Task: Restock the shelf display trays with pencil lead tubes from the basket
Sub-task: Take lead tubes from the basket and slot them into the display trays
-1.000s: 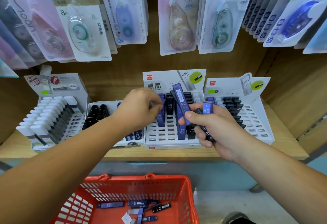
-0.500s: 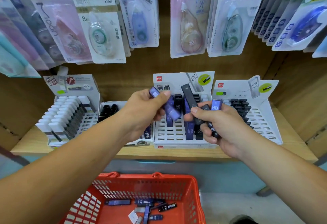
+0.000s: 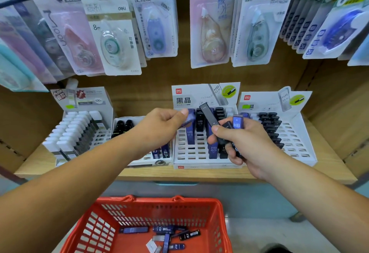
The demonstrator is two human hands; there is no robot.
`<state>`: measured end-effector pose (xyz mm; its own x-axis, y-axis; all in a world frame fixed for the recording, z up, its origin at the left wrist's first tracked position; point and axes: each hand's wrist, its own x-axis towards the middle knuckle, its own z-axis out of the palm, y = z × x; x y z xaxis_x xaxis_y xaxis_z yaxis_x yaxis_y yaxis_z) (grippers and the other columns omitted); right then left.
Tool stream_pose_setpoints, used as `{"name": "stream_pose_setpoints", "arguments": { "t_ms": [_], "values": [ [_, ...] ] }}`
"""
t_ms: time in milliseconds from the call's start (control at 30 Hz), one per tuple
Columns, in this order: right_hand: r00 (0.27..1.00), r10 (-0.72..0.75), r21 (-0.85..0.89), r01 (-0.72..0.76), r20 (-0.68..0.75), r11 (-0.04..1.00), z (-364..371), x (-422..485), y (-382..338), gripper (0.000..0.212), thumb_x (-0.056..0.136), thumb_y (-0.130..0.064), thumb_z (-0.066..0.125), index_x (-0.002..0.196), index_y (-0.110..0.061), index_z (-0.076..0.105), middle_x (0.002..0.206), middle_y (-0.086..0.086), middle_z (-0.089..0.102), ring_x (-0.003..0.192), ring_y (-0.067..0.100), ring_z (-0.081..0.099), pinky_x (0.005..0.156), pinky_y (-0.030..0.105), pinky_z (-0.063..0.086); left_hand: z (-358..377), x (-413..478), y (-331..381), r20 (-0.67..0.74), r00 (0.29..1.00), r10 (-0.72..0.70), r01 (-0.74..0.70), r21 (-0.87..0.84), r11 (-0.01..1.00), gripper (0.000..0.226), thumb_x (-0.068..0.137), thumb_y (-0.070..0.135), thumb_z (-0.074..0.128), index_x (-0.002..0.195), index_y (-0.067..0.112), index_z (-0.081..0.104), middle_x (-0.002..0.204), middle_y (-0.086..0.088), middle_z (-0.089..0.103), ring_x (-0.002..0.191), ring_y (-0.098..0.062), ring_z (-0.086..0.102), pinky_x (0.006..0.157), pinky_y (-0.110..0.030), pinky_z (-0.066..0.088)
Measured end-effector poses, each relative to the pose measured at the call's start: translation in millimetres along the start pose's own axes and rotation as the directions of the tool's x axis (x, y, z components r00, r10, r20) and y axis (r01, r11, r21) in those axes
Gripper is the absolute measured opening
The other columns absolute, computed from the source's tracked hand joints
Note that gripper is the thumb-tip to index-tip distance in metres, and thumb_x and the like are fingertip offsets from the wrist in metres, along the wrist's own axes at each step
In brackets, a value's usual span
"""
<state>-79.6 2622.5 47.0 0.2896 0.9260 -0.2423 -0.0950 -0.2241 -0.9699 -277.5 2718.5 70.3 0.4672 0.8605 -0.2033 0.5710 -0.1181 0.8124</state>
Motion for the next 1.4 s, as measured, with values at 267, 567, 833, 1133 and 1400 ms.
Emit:
{"name": "stream_pose_setpoints", "arguments": {
  "t_ms": [267,567,833,1133,1400],
  "values": [
    [1.0,-0.011,-0.015,0.011,-0.012,1.0,-3,3,3,0.015,0.096,-0.014,0.071,0.108,-0.006,0.067,0.086,0.013,0.078,0.043,0.017,0.039,0.04,0.023,0.029,-12,11,4,0.175,0.977,0.118,-0.198,0.569,0.798,0.028,0.11,0.022,0.045,0.129,0.011,0.063,0.128,-0.005,0.065,0.118,-0.029,0.061,0.098,-0.042,0.054],
    [1.0,-0.008,-0.02,0.008,-0.026,1.0,-7,3,4,0.014,0.096,-0.014,0.071,0.107,-0.006,0.067,0.085,0.012,0.078,0.045,0.017,0.04,0.041,0.024,0.03,-5,25,-7,-0.043,0.964,0.262,-0.223,0.405,0.887,0.034,0.092,0.013,0.077,0.117,0.033,0.065,0.099,0.011,0.069,0.086,-0.008,0.068,0.076,-0.023,0.059],
    [1.0,-0.006,-0.028,0.005,-0.03,1.0,-7,3,4,0.015,0.096,-0.015,0.071,0.109,-0.007,0.068,0.084,0.011,0.078,0.044,0.016,0.04,0.039,0.024,0.031,0,29,-19,-0.088,0.951,0.298,-0.25,0.354,0.901,0.023,0.094,0.013,0.074,0.11,0.03,0.074,0.097,0.011,0.073,0.089,-0.004,0.069,0.082,-0.024,0.06],
    [0.999,-0.006,-0.044,0.004,-0.032,0.999,-7,4,5,0.016,0.095,-0.014,0.071,0.109,-0.007,0.068,0.084,0.011,0.078,0.044,0.017,0.04,0.039,0.024,0.031,6,19,-12,0.003,0.9,0.436,-0.388,0.462,0.798,0.021,0.089,0.014,0.08,0.109,0.022,0.078,0.091,0.013,0.074,0.081,0.003,0.068,0.078,-0.012,0.056],
    [1.0,0.008,-0.011,-0.008,-0.02,1.0,-7,2,2,0.018,0.096,-0.015,0.071,0.111,-0.008,0.067,0.087,0.013,0.078,0.046,0.019,0.039,0.04,0.025,0.031,8,20,-14,-0.017,0.889,0.457,-0.39,0.492,0.778,0.019,0.088,0.013,0.079,0.105,0.022,0.076,0.087,0.011,0.074,0.079,-0.004,0.07,0.08,-0.03,0.061]
  ]
}}
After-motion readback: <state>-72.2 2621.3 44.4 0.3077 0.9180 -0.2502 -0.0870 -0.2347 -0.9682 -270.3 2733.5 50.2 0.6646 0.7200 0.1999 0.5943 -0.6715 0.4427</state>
